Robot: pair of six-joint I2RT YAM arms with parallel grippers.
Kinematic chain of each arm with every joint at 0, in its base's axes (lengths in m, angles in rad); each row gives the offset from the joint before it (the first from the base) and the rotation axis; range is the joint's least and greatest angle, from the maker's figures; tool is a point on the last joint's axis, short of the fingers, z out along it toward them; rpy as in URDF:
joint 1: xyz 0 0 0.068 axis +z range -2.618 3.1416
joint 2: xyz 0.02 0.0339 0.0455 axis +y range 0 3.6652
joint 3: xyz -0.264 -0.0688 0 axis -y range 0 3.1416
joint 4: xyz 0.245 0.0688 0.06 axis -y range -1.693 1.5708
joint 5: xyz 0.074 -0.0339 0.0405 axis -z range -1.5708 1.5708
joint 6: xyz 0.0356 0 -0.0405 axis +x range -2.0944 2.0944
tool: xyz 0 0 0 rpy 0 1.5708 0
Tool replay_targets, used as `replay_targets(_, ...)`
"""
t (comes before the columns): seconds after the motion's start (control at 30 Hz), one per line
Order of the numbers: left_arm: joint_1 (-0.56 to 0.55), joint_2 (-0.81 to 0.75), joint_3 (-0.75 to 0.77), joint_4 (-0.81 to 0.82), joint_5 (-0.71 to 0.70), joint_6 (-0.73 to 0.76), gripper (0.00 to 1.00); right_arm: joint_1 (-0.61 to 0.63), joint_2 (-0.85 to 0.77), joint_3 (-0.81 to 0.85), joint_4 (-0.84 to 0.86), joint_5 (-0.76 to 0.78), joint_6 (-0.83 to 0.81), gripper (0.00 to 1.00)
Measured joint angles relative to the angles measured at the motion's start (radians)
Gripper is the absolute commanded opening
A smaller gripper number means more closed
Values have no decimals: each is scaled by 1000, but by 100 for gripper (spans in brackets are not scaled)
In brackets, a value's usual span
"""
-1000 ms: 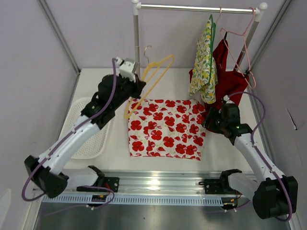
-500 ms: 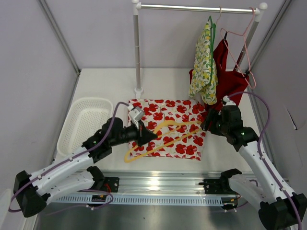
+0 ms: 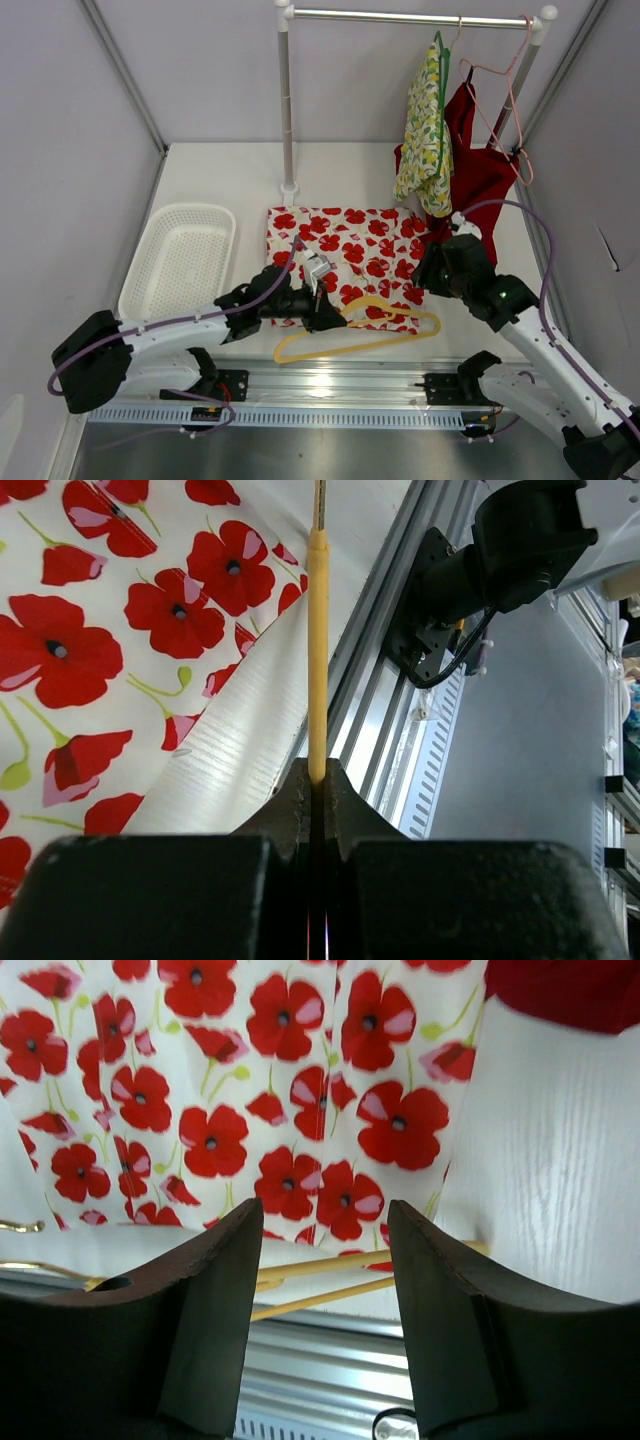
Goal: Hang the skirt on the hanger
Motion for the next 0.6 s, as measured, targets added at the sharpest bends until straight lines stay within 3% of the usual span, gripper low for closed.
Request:
replay_targets(0.23,-2,128,-12,157,29,-25,0,109,-12,-107,-37,38,145,51)
replay_targets(0.6,-2,222,-54,280,29,-33,0,181,-55,-209,-63,55,292,44)
